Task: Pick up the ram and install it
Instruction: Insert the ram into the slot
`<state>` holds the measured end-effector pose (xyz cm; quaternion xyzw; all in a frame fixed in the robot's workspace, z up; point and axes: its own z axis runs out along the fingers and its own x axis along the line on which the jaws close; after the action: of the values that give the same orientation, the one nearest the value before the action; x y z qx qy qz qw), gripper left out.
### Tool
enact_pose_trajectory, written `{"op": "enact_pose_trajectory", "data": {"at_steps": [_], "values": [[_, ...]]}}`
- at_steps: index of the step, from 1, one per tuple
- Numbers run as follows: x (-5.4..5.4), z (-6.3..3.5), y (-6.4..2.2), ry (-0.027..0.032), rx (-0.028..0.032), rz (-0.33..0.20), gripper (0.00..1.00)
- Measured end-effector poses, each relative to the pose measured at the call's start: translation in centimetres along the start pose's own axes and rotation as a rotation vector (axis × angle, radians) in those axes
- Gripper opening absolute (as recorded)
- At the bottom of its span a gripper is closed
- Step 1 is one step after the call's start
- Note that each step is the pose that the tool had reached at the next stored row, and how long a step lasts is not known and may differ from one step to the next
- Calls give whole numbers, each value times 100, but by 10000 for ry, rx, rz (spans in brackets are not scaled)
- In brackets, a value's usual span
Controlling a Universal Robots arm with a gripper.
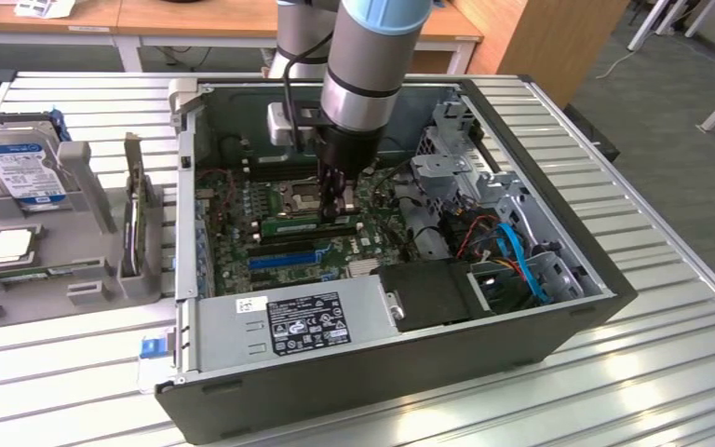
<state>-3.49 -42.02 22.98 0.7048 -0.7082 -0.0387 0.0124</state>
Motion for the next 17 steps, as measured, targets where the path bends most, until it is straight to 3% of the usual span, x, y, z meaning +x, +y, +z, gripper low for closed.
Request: {"op": "enact_pose_trajectory", "data": {"at_steps": [17], "values": [[1, 25, 1, 1, 74, -3, 12]]}}
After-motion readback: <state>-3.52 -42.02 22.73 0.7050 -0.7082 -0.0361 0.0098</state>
